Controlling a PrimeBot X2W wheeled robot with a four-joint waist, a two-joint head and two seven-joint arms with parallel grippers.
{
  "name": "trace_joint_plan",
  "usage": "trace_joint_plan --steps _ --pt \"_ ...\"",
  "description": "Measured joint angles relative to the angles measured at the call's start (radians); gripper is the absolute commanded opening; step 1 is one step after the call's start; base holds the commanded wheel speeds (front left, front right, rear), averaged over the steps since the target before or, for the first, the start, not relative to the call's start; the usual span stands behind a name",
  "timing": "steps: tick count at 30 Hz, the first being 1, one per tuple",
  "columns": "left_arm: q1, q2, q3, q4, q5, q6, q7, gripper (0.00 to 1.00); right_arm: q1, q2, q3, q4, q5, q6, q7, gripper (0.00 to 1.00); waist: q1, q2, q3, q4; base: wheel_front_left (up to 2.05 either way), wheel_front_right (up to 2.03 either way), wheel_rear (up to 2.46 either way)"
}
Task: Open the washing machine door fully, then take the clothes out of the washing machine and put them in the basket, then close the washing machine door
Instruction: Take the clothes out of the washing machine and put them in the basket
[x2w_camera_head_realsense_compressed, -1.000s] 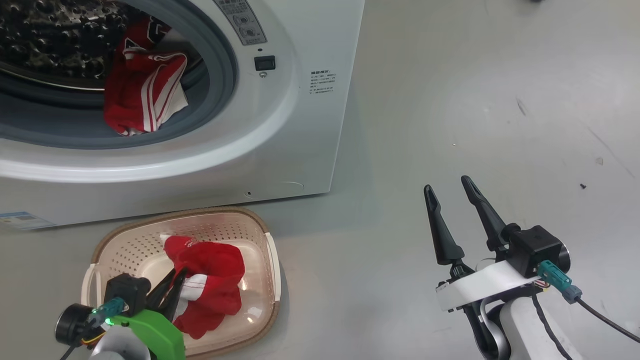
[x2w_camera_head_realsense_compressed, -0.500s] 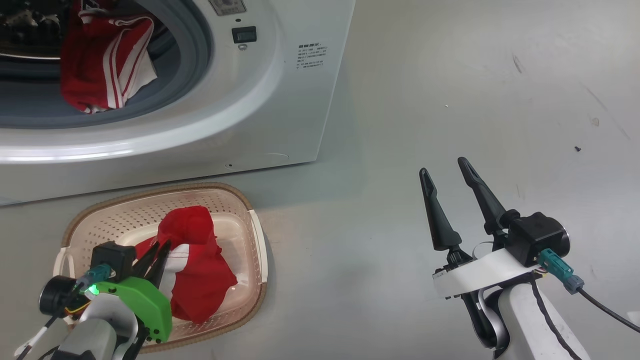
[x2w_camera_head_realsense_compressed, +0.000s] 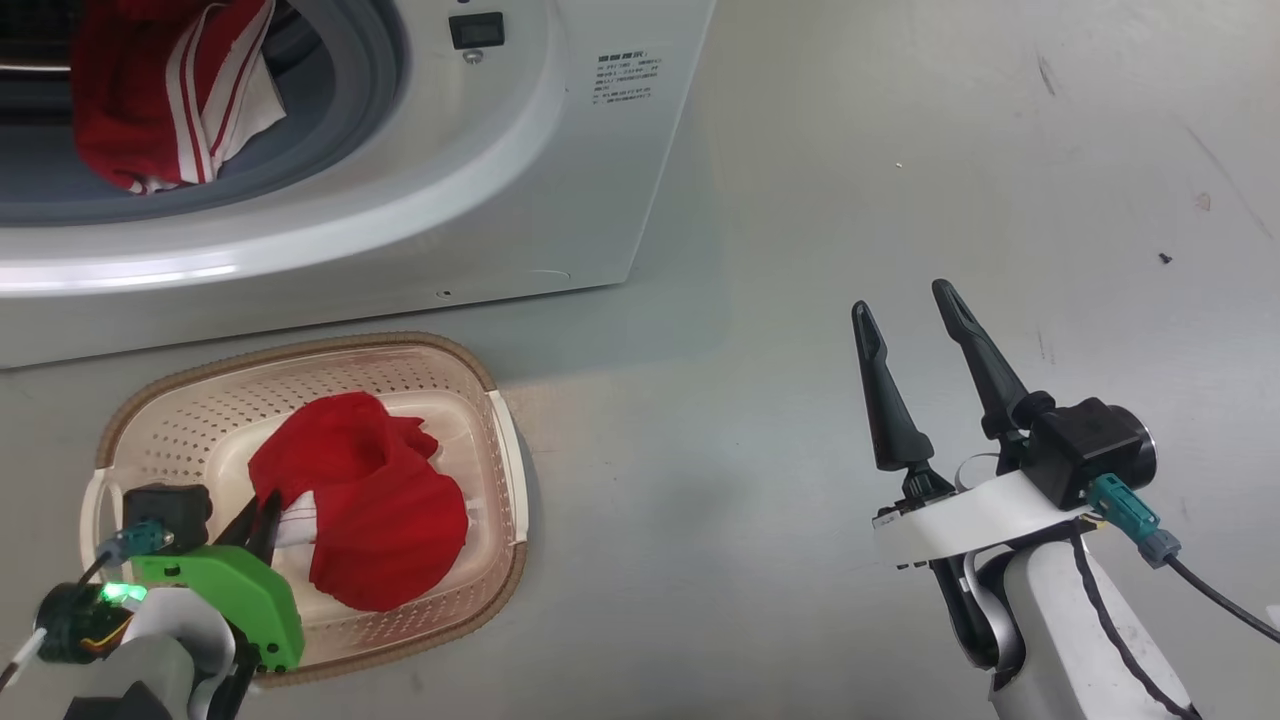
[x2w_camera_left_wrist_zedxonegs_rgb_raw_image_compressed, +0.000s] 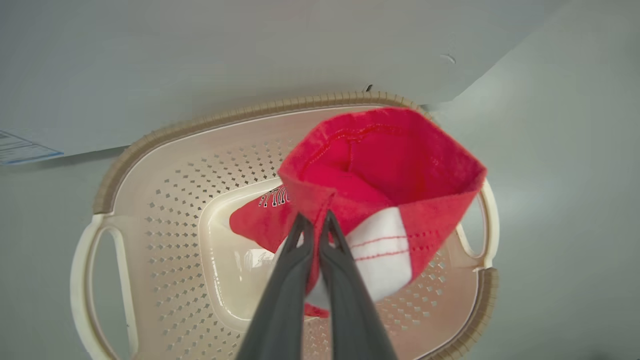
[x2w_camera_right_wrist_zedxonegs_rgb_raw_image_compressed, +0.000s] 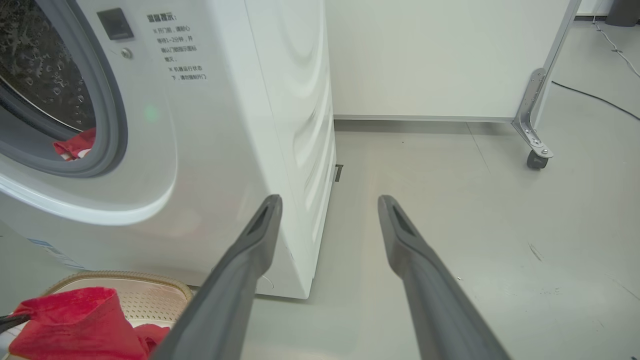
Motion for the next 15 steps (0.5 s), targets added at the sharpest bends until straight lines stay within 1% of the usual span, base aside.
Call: trace_joint_plan --steps 4,13,14,15 --pt "-0.007 0.001 0.009 0.067 -0.006 0.013 -0.004 0.00 0.000 0.000 0.002 0.001 -0.001 0.000 0.000 1.00 0.0000 0.0000 0.004 0.005 0.00 0.00 0.00" --pt "-0.046 -0.010 0.009 0.129 -0.007 0.012 -0.034 0.00 -0.005 0.000 0.004 0.002 -0.001 0.000 0.000 1.00 0.0000 0.0000 0.006 0.011 0.00 0.00 0.00" --pt "-0.049 -0.012 0.010 0.135 -0.012 0.012 -0.034 0.33 -0.006 0.000 0.004 0.002 -0.001 0.000 0.000 1.00 0.0000 0.0000 0.006 0.012 0.00 0.00 0.00" --pt "-0.053 -0.016 0.012 0.146 -0.022 0.012 -0.033 0.47 -0.008 0.000 0.005 0.003 -0.001 0.000 0.000 1.00 0.0000 0.0000 0.006 0.012 0.00 0.00 0.00"
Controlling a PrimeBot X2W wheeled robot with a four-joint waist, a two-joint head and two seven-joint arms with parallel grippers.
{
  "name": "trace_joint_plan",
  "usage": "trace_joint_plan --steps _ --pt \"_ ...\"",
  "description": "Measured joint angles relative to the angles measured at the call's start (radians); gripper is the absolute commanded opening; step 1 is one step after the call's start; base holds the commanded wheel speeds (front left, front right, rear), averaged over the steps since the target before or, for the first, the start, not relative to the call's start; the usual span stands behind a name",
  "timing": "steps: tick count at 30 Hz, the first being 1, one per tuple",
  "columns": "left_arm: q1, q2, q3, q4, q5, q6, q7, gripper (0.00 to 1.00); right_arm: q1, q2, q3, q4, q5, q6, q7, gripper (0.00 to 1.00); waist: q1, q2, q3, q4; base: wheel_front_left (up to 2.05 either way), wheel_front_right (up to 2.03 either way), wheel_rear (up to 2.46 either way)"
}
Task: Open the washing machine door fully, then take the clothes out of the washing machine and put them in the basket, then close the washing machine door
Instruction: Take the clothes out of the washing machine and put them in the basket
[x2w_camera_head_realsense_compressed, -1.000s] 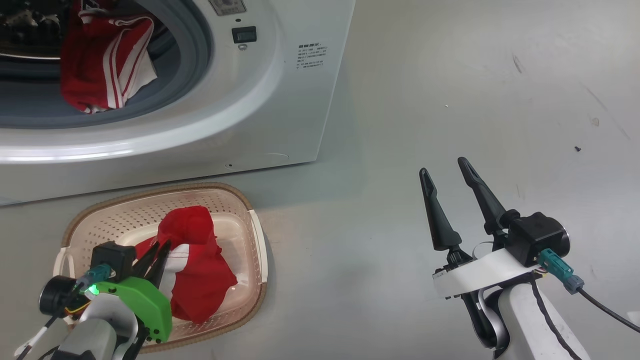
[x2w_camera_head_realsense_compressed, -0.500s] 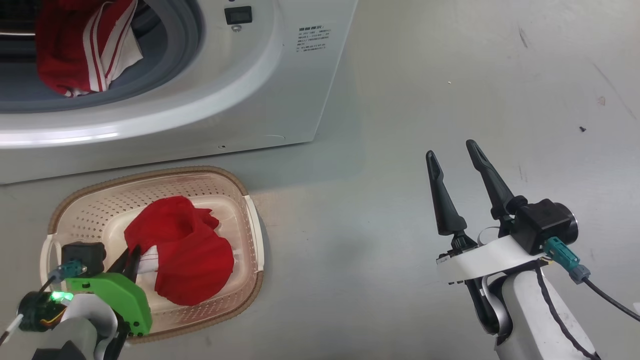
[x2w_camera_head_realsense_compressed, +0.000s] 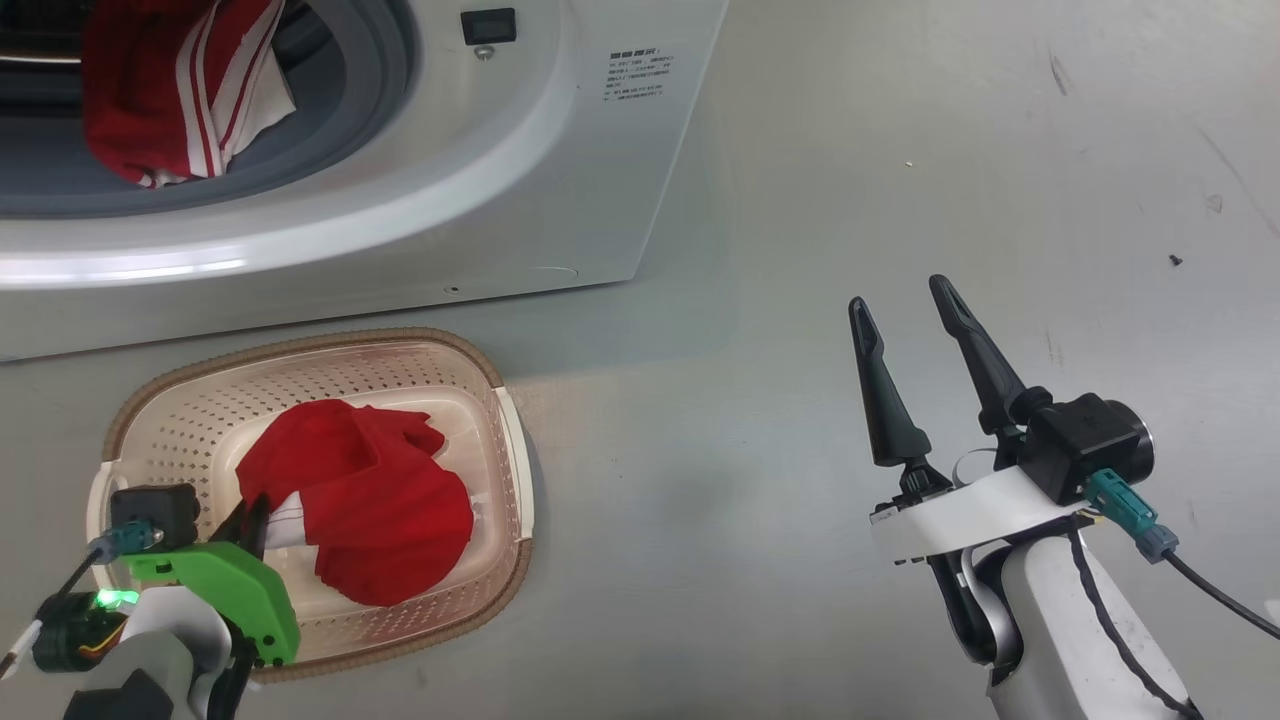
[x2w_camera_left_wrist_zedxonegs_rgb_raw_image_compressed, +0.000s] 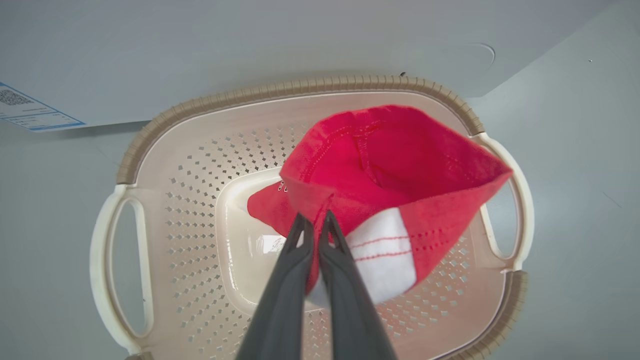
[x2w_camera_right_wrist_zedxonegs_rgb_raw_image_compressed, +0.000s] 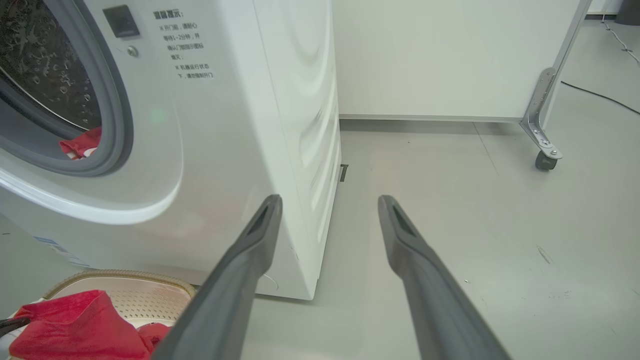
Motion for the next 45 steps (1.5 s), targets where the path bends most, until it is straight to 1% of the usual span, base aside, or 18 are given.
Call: trace_joint_plan --steps 1,2,3,9,13,21,26,34,45 --pt "-0.002 -0.005 0.001 0.012 -0.010 0.000 0.000 0.62 -0.002 0.000 0.001 0.000 0.000 0.000 0.000 1.00 0.0000 0.0000 0.000 0.001 0.00 0.00 0.00" --pt "-0.003 -0.009 0.000 0.020 -0.011 0.000 0.000 0.92 -0.006 0.000 0.001 0.001 0.000 0.000 0.000 1.00 0.0000 0.0000 -0.001 0.001 0.00 0.00 0.00" --pt "-0.003 -0.014 0.000 0.029 -0.012 0.000 0.000 1.00 -0.010 0.000 0.001 0.001 0.000 0.000 0.000 1.00 0.0000 0.0000 -0.001 0.002 0.00 0.00 0.00" --pt "-0.012 -0.022 -0.005 0.079 -0.020 -0.001 -0.002 1.00 -0.012 -0.001 -0.004 0.013 0.000 -0.001 0.000 1.00 0.0000 0.0000 -0.013 0.007 0.00 0.00 0.00" --pt "-0.026 -0.028 -0.014 0.088 -0.017 -0.009 -0.033 1.00 -0.012 -0.001 -0.008 0.028 0.000 -0.001 0.000 1.00 0.0000 0.0000 -0.032 0.013 0.00 0.00 0.00" --pt "-0.037 -0.053 -0.030 0.100 -0.010 -0.009 -0.102 1.00 -0.012 -0.001 -0.016 0.042 0.000 0.000 0.000 1.00 0.0000 0.0000 -0.087 0.030 0.00 0.00 0.00" --pt "-0.048 -0.056 -0.044 0.073 0.000 -0.010 -0.126 1.00 -0.011 -0.001 -0.026 0.053 0.000 0.000 0.000 1.00 0.0000 0.0000 -0.131 0.045 0.00 0.00 0.00" --pt "-0.049 -0.077 -0.076 0.031 0.028 -0.013 -0.141 1.00 0.005 -0.002 -0.044 0.072 0.000 0.002 0.000 1.00 0.0000 0.0000 -0.208 0.078 0.00 0.00 0.00" --pt "-0.026 -0.080 -0.076 -0.056 0.035 -0.013 -0.142 1.00 0.065 -0.002 -0.048 0.090 0.003 0.010 0.000 1.00 0.0000 0.0000 -0.318 0.119 0.00 0.00 0.00"
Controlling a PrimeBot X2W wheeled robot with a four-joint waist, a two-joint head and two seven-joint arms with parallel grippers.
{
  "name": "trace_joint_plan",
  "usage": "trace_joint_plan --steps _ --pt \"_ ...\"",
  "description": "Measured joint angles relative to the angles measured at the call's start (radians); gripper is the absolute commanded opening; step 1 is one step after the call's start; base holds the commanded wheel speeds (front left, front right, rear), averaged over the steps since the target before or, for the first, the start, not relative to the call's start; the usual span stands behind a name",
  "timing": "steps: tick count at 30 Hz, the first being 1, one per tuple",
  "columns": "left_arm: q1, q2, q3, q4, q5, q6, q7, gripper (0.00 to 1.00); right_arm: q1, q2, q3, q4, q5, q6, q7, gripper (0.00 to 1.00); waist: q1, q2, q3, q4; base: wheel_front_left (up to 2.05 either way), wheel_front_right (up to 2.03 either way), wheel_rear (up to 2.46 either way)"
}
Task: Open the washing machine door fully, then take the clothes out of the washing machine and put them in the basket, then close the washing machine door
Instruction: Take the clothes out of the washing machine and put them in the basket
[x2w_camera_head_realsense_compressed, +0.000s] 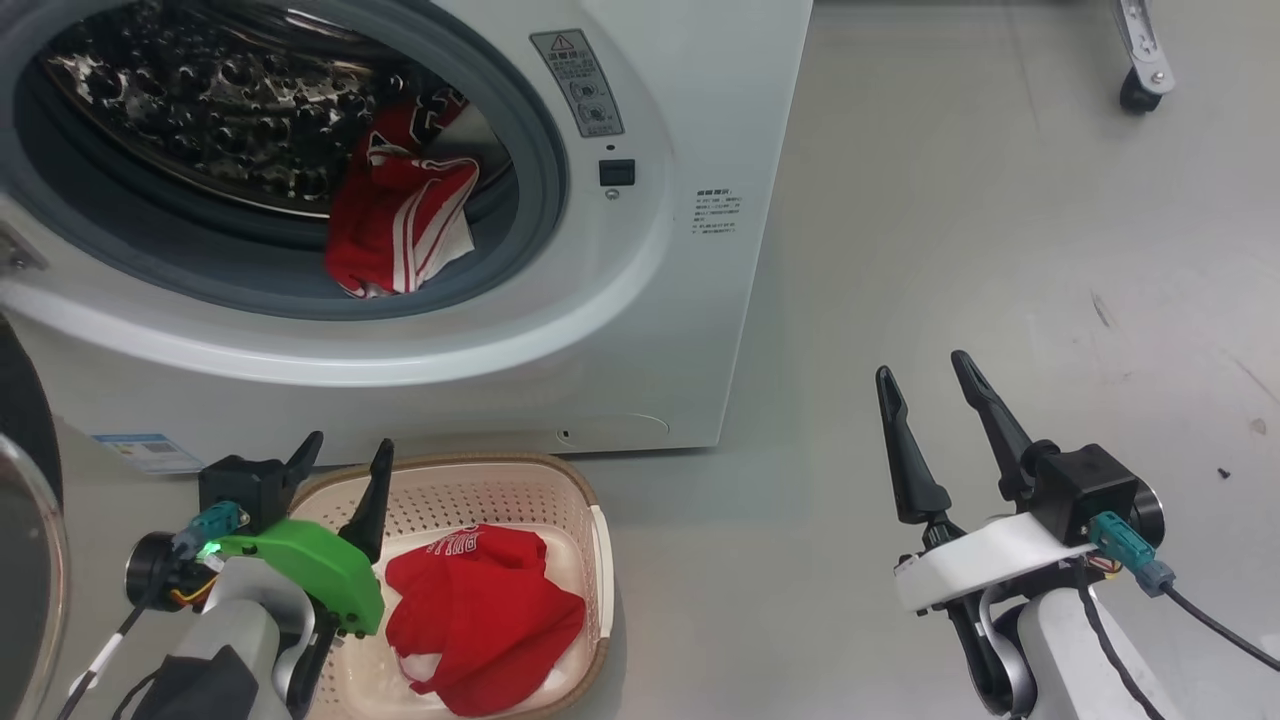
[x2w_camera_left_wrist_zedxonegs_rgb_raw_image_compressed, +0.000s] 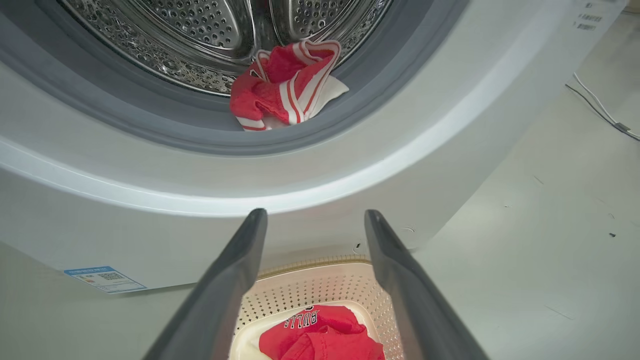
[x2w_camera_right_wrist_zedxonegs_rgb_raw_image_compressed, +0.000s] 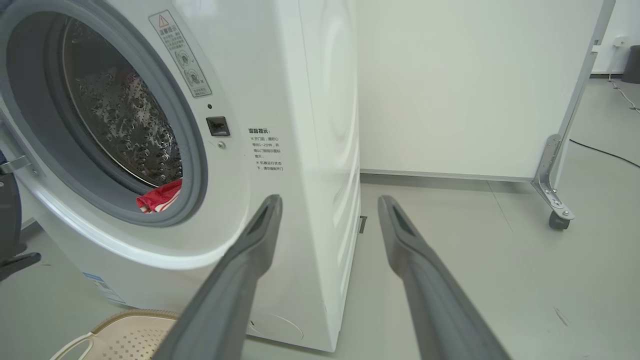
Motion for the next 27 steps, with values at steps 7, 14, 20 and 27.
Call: trace_joint_plan --steps 7,14,20,27 --pt "0.036 0.006 0.031 -0.095 0.000 0.000 0.000 1.00 0.029 0.000 0.005 0.003 0.007 0.008 0.000 1.00 0.0000 0.0000 -0.053 0.015 0.00 0.00 0.00" --pt "0.095 0.016 0.064 -0.185 0.003 0.000 0.000 1.00 0.046 0.000 0.007 0.000 0.011 0.009 0.000 1.00 0.0000 0.0000 -0.097 0.018 0.00 0.00 0.00" --pt "0.142 0.010 0.082 -0.252 0.011 0.000 0.000 1.00 0.071 0.001 0.005 -0.005 0.024 0.009 0.000 1.00 0.0000 0.0000 -0.117 0.014 0.00 0.00 0.00" --pt "0.198 0.002 0.117 -0.309 0.014 0.009 0.000 1.00 0.074 0.001 0.005 -0.010 0.030 0.009 0.000 1.00 0.0000 0.0000 -0.129 0.010 0.00 0.00 0.00"
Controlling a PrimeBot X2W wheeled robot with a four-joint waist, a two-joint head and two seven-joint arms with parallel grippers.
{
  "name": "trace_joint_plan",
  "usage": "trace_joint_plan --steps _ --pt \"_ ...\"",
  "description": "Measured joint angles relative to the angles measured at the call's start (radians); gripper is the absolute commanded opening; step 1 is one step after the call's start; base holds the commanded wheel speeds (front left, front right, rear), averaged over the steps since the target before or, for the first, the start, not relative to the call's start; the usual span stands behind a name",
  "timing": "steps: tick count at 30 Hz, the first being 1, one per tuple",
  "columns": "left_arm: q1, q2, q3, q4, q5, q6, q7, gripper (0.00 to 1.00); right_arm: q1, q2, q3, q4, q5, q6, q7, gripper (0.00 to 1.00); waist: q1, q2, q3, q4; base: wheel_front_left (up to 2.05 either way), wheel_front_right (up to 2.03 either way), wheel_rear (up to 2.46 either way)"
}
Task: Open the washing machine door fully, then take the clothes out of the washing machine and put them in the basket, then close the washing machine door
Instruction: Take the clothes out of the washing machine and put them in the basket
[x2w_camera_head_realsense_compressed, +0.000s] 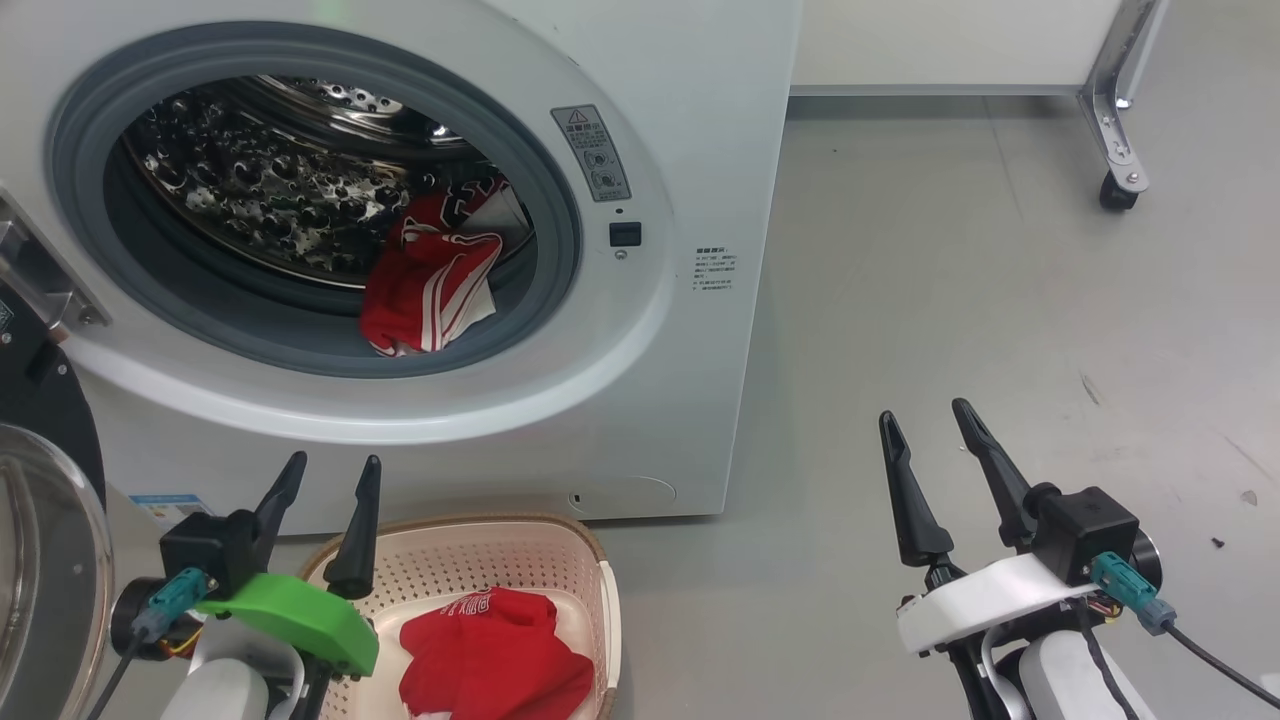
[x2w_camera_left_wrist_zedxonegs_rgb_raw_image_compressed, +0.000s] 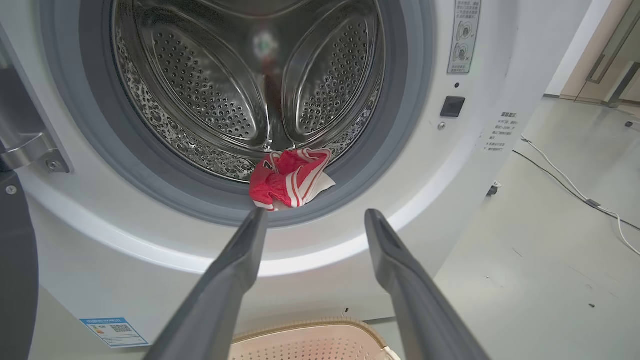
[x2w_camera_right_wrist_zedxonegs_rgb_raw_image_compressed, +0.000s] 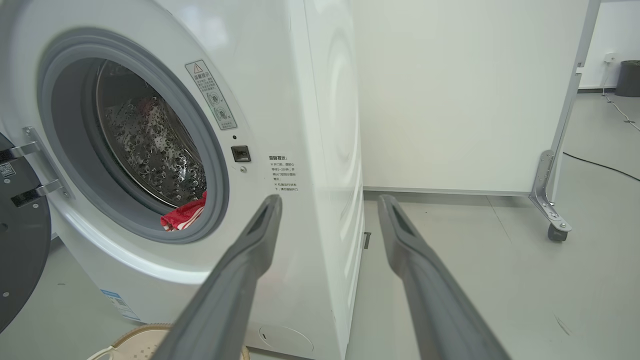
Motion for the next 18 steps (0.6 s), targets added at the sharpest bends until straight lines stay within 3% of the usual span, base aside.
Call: trace_joint_plan --steps 18 --pt "0.104 -0.008 0.051 -0.128 0.023 0.036 0.000 1.00 0.034 0.001 0.003 -0.009 0.005 0.000 0.000 1.00 0.0000 0.0000 -0.025 -0.012 0.00 0.00 0.00"
